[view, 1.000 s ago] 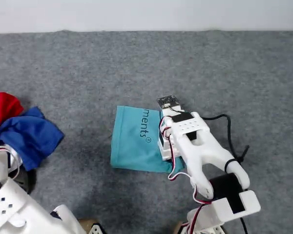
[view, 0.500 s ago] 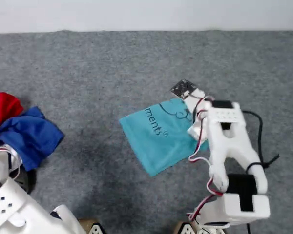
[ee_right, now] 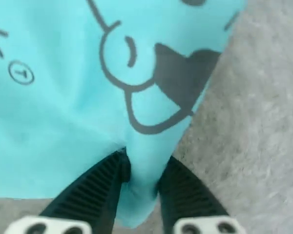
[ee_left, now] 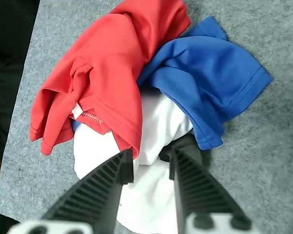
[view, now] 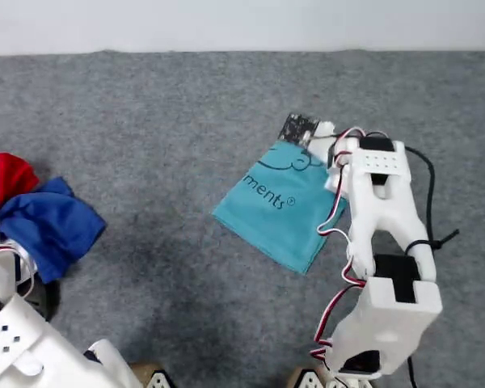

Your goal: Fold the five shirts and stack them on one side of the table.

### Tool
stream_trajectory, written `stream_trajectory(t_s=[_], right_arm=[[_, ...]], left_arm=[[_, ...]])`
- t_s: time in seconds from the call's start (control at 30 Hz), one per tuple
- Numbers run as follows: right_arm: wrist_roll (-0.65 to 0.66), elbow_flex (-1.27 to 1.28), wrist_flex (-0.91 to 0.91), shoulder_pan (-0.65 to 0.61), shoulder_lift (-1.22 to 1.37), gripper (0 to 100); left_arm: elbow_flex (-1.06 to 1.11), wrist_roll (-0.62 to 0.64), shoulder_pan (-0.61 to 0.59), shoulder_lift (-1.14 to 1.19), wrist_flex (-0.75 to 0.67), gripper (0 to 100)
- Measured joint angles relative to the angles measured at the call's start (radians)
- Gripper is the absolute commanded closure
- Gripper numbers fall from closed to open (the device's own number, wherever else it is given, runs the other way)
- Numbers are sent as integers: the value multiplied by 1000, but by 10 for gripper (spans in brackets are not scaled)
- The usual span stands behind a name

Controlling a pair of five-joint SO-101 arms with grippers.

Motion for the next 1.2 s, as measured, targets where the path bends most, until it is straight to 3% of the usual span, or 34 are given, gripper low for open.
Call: stream_trajectory(t_s=[0.07, 0.23, 0.53, 0.63, 0.8, 1.03, 1.2], right_arm=[[-137, -44, 41, 2, 0, 683], [-548, -158, 178, -5, -11, 713], [-1287, -199, 434, -129, -49, 714], [-1464, -199, 479, -163, -49, 714], [-1613, -199, 453, -195, 11, 714], [-1637, -199, 305, -193, 164, 706], [-1639, -199, 270, -196, 229, 563]], left_arm=[[0, 0, 0, 0, 0, 863], [0, 0, 0, 0, 2, 863], [0, 0, 0, 0, 15, 863], [0, 0, 0, 0, 15, 863], [0, 0, 0, 0, 15, 863], [0, 0, 0, 0, 15, 863], [0, 0, 0, 0, 15, 863]])
